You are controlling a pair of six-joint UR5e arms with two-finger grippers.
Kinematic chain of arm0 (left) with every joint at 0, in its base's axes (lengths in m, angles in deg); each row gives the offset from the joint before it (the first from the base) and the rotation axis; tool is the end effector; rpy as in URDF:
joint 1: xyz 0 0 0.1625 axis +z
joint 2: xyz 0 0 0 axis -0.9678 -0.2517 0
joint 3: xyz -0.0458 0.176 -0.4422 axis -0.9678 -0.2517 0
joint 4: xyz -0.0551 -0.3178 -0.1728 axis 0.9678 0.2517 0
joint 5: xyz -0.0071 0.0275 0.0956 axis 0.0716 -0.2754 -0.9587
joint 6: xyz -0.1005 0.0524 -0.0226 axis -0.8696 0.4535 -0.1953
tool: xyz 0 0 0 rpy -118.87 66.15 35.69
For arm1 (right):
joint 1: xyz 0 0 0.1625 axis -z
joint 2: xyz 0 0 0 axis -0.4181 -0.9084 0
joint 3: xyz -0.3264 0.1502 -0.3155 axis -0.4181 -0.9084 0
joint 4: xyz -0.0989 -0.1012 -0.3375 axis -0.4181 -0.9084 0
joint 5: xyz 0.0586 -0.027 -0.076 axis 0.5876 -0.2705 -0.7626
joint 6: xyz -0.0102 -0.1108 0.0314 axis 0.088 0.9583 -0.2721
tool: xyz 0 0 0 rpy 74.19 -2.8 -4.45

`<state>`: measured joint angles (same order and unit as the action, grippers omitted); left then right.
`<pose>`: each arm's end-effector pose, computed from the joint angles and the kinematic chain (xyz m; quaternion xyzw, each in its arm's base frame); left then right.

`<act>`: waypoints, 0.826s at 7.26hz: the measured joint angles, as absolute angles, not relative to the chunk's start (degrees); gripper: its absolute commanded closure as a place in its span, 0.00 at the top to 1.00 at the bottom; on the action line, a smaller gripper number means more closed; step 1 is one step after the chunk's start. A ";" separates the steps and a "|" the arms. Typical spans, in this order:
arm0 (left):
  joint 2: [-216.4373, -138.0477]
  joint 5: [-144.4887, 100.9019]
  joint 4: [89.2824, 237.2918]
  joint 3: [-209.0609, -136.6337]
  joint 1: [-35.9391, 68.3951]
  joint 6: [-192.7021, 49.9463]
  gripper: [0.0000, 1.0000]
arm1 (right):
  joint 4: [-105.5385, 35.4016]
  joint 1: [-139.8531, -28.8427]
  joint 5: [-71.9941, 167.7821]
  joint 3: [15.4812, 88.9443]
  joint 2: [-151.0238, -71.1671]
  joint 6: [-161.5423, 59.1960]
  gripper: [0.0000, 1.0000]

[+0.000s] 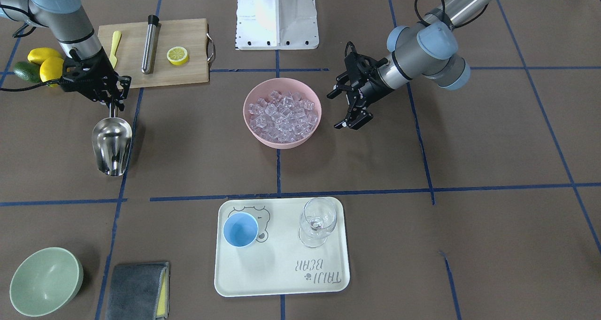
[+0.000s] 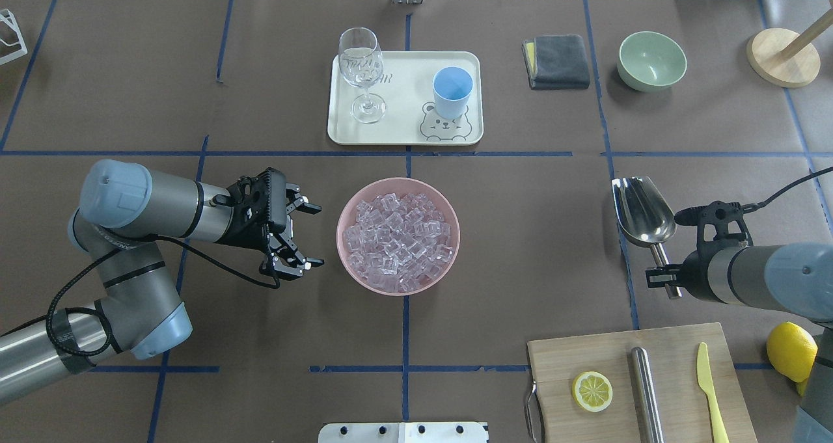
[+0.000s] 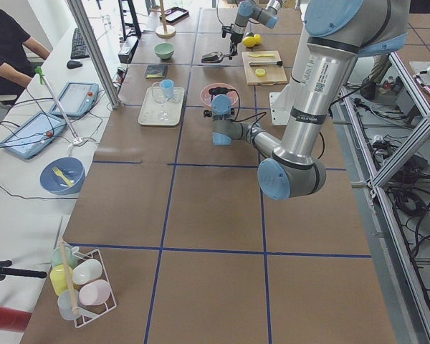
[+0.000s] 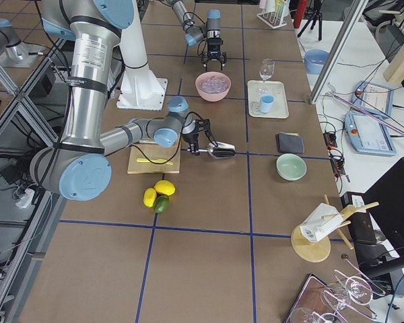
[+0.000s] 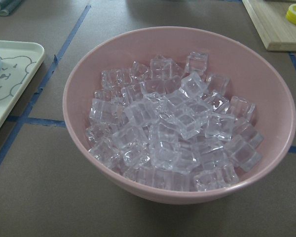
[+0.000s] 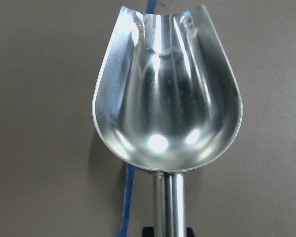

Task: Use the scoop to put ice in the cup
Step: 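Lift the scoop with the right gripper and swing it toward the bowl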

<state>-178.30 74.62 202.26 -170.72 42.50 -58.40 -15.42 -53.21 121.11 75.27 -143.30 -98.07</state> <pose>0.4612 -0.3929 0.4063 0.4821 0.4766 0.4770 0.5594 -0.2792 -0.2889 0.5538 0.1393 -0.3751 -0.0065 0.9164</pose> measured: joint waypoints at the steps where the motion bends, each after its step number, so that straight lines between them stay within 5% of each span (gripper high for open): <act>1: -178.29 74.62 202.27 -170.78 42.39 -58.40 1.00 | -15.57 -54.71 123.21 77.91 -143.32 -95.12 0.00; 6: -178.25 74.60 202.31 -170.85 42.06 -58.40 1.00 | -19.76 -53.98 127.44 84.08 -136.25 -79.98 0.00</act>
<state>-178.25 74.60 202.31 -170.85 42.06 -58.40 -19.76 -53.98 127.44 84.08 -136.25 -79.98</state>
